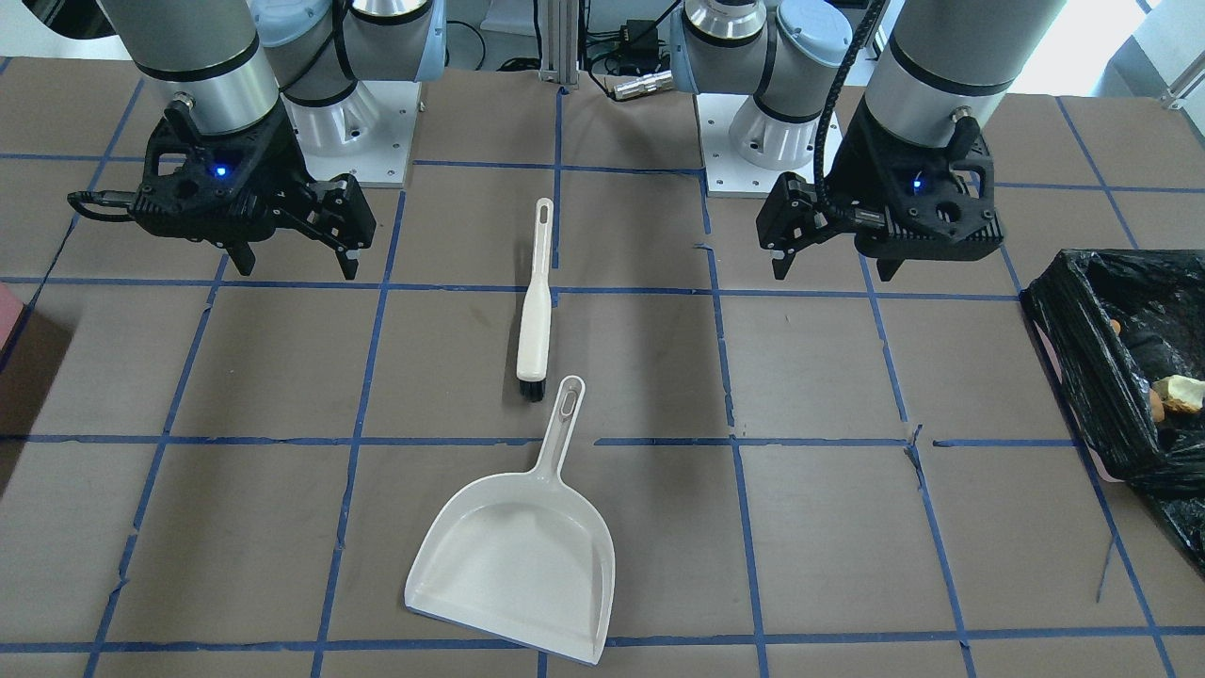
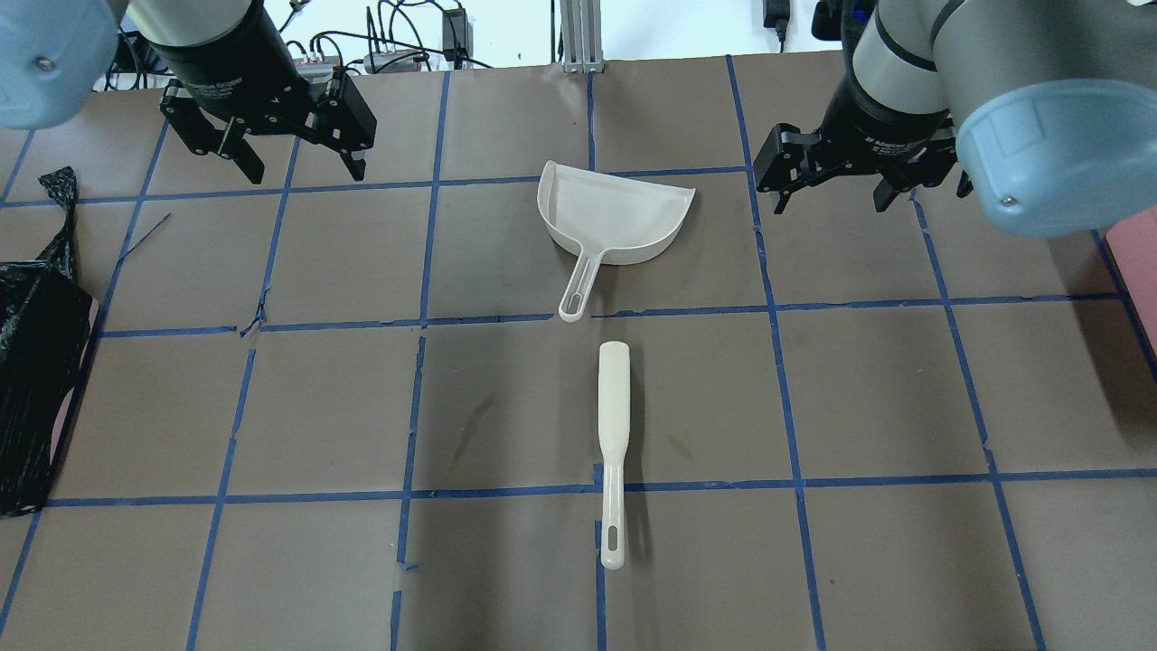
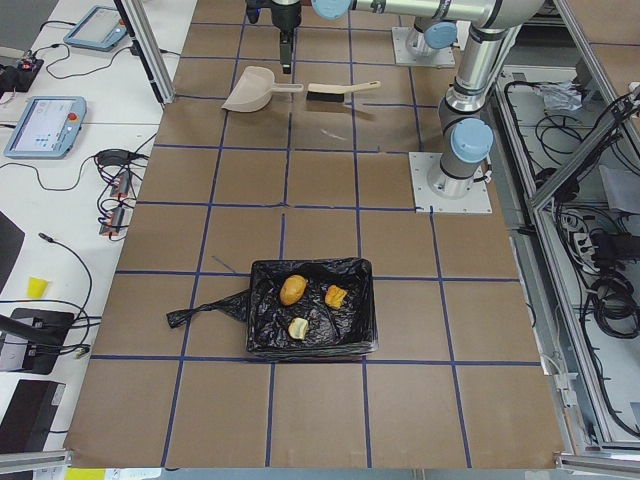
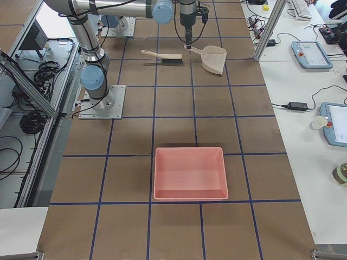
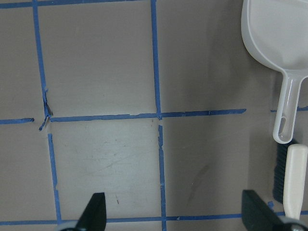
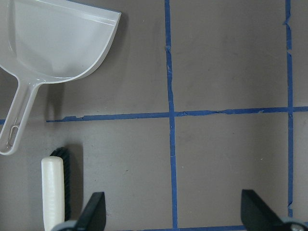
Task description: Sweep and dump trash in nearest bin
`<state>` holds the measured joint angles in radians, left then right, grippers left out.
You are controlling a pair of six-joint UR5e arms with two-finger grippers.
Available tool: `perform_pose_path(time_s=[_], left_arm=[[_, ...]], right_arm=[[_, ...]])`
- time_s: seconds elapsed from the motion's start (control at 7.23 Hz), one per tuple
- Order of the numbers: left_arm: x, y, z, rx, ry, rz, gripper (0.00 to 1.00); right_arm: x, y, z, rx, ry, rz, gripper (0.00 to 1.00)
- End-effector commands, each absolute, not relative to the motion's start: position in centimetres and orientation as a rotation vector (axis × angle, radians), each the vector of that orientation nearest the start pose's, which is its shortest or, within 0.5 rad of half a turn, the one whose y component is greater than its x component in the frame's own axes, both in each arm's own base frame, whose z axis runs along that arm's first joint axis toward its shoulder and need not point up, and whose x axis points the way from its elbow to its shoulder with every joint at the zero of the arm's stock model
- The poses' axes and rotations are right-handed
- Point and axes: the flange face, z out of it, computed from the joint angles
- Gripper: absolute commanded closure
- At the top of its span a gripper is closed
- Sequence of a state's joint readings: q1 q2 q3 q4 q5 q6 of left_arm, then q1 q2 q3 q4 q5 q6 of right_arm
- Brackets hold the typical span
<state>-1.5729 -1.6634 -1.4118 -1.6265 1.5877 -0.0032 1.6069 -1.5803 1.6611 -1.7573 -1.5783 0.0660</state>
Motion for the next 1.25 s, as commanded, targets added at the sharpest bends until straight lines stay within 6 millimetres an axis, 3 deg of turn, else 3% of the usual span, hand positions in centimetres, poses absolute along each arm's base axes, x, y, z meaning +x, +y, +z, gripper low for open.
perform_pose_path(time_s=[0.0, 1.11], left_arm=[[-12.72, -52.14, 52.37, -0.027, 3.120, -0.021, 0.00], [-12.69, -52.15, 52.05, 0.022, 3.069, 0.029, 0.00]], right_arm=[[15.01, -49.06, 46.85, 0.049, 3.137, -0.169, 0.00], [15.18, -48.84, 47.17, 0.041, 3.133, -0.180, 0.00]])
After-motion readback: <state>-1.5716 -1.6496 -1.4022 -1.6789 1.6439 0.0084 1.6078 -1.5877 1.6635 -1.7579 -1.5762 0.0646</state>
